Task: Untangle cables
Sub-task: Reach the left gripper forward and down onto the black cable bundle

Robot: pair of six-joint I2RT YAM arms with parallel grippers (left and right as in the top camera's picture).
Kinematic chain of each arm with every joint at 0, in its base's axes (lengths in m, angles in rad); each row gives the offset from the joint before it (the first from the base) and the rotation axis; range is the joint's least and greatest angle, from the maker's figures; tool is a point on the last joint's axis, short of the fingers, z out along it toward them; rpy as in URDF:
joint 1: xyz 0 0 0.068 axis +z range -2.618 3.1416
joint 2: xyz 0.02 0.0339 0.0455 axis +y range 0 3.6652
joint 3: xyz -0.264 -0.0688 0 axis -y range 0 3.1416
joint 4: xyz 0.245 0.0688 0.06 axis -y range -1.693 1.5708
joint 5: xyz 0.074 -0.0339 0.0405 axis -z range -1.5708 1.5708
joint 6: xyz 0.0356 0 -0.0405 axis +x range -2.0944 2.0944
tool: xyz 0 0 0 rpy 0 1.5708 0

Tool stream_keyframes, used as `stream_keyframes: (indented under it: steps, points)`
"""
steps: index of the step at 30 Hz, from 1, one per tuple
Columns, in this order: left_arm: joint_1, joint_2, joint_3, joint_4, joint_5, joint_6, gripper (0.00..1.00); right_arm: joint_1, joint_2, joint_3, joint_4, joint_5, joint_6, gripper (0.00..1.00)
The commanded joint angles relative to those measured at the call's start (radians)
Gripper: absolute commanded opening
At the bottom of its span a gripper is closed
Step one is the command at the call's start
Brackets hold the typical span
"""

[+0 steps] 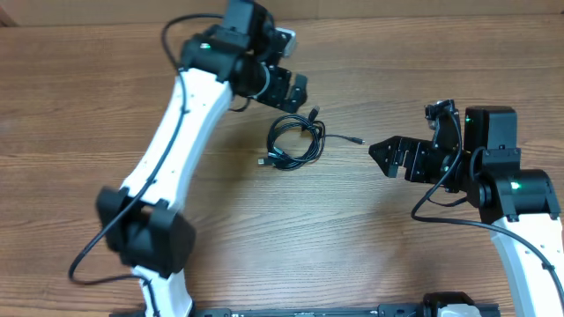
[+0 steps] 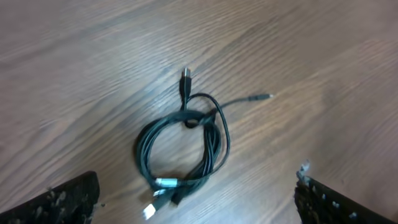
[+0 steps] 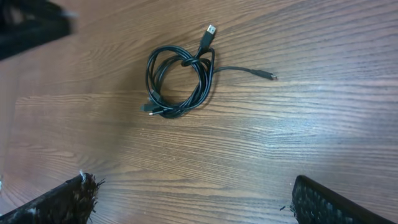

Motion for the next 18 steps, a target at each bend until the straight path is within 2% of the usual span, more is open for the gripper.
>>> stream_keyframes:
  steps: [1, 4, 8, 14, 18]
  points:
    - [-0.037, 0.102, 0.016, 0.007, -0.124, -0.239, 0.99, 0.003, -0.02, 0.019, -0.01, 0.013, 0.028, 0.99]
    - [-0.04, 0.17, 0.016, 0.008, -0.175, -0.561, 1.0, 0.003, -0.02, 0.019, -0.009, 0.013, 0.028, 0.99]
    - [-0.047, 0.233, 0.016, -0.003, -0.067, -0.964, 1.0, 0.003, -0.02, 0.019, -0.005, 0.054, 0.068, 1.0]
    - [-0.098, 0.292, 0.016, -0.004, -0.042, -1.338, 1.0, 0.003, -0.02, 0.019, -0.01, 0.111, 0.103, 1.0]
    - [-0.141, 0.302, 0.016, 0.032, -0.051, -1.392, 1.0, 0.003, -0.02, 0.019, -0.01, 0.112, 0.103, 1.0]
